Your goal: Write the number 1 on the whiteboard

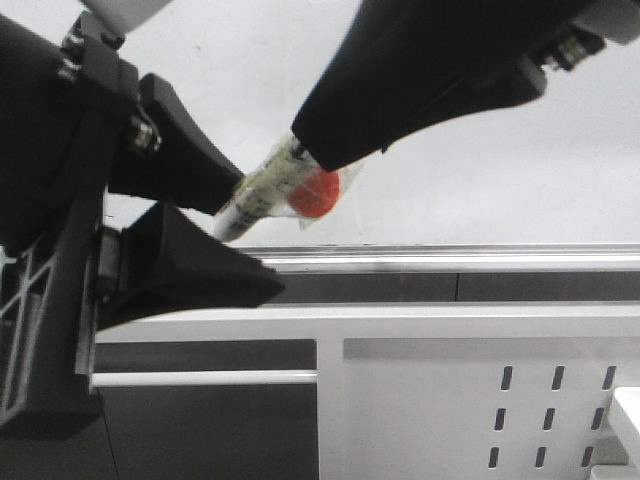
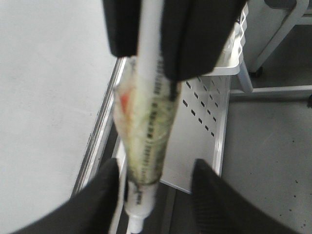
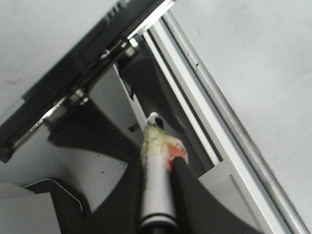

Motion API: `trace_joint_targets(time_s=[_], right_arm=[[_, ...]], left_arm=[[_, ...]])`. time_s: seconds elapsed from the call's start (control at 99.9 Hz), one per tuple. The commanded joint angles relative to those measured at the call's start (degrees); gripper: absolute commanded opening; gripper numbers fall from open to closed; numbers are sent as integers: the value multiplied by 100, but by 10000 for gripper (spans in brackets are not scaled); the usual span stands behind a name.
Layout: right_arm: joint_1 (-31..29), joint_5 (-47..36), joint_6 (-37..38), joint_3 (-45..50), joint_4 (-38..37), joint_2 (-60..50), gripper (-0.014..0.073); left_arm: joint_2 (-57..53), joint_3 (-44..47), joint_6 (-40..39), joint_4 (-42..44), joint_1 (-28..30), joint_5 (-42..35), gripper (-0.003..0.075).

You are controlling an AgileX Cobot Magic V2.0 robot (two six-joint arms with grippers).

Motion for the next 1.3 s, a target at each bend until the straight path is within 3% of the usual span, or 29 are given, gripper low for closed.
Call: trace_joint_targets(time_s=[0.0,0.28,0.441,0.511,0.591,0.621,0.891,1.131,1.161,1.171,1.292], right_arm=[[7,-490,-35,-205,-22,-143,-77],[-350,-416,-35,-114,-22,-542,-77],[-502,-648,-25,272,-22,-1023,-77],[-505,-784,-25,552,47,-1282,-77],[-505,-1070,-25,881,67,-1641,-76],[-505,-1216,-25,974,67,-1767,-76],[-519,-1754,-25,1184,79,-2289,-76],[-519,-1791,-25,1184,130,-2276,-77],[-519,-1791,-25,1184,130,-2276,-77],[-799,-1791,-25,1184,130,-2276,-77],[-799,-1922,-25,1184,130,-2263,-77]], left_arm=[[-209,-187,-62,-146,-52,-157,452],[-1131,-187,-62,-991,-52,182,451],[-1653,-187,-62,-1261,-52,824,418],[-1844,-187,-62,-1449,-52,1126,318],[-2022,-187,-62,-1678,-52,1361,38],[-2053,-187,-65,-1730,-52,1361,-17],[-2231,-129,-1103,-1770,296,221,-20],[-2473,816,-1140,-2328,956,-1673,-20],[-2533,904,-1140,-2328,1038,-1707,-20],[-2565,924,-1140,-2341,1079,-1707,-20],[-2914,1133,-1073,-2399,1454,-1315,-20]])
